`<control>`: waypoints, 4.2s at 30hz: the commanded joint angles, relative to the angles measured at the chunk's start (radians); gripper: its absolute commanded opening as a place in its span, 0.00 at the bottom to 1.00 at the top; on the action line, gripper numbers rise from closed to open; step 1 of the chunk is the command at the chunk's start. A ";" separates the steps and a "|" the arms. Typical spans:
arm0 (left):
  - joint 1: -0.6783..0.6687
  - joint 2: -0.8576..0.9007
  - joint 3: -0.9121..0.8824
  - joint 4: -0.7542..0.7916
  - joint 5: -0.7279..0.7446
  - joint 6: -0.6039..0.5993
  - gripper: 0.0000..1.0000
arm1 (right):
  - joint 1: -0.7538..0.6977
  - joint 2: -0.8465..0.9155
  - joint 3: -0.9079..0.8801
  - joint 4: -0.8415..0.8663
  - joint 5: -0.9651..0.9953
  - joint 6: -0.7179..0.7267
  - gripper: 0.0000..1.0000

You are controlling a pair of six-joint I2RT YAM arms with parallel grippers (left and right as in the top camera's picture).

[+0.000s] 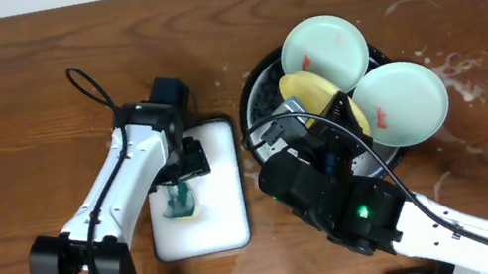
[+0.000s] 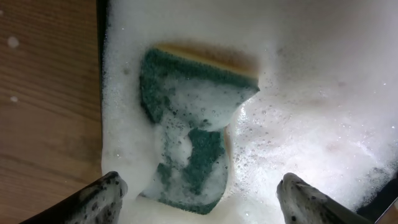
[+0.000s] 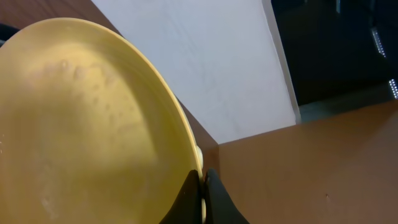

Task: Clean dirty plates on tray and stack at the side
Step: 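Lift the yellow plate out of the black tray with the right gripper, then place the yellow plate on the table right of the tray, release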

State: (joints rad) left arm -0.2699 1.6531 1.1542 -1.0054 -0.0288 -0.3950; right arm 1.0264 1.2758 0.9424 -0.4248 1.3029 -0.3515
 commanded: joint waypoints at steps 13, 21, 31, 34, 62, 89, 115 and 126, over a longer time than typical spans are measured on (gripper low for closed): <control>0.003 -0.013 0.003 -0.002 -0.005 -0.002 0.81 | 0.008 -0.011 0.012 0.002 0.043 -0.005 0.01; 0.003 -0.013 0.002 -0.002 -0.005 -0.002 0.82 | 0.008 -0.011 0.012 0.002 0.043 0.000 0.01; 0.003 -0.013 0.002 -0.002 -0.005 -0.002 0.82 | -0.012 -0.011 0.012 0.002 0.043 0.032 0.01; 0.003 -0.013 0.003 -0.002 -0.004 -0.002 0.82 | -0.025 -0.011 0.012 -0.010 0.043 0.074 0.01; 0.003 -0.013 0.002 -0.002 -0.005 -0.002 0.82 | -1.128 -0.169 0.044 -0.293 -1.428 0.718 0.01; 0.003 -0.013 0.003 -0.002 -0.005 -0.002 0.82 | -1.826 0.347 0.043 0.015 -1.543 0.797 0.01; 0.003 -0.013 0.002 -0.002 -0.005 -0.002 0.82 | -1.229 0.216 0.016 -0.125 -1.110 0.572 0.57; 0.003 -0.013 0.002 -0.002 -0.005 -0.002 0.82 | -1.230 0.345 0.016 -0.112 -1.238 0.572 0.01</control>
State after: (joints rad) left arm -0.2699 1.6531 1.1542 -1.0054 -0.0288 -0.3950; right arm -0.2070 1.6238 0.9642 -0.5240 0.0990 0.2165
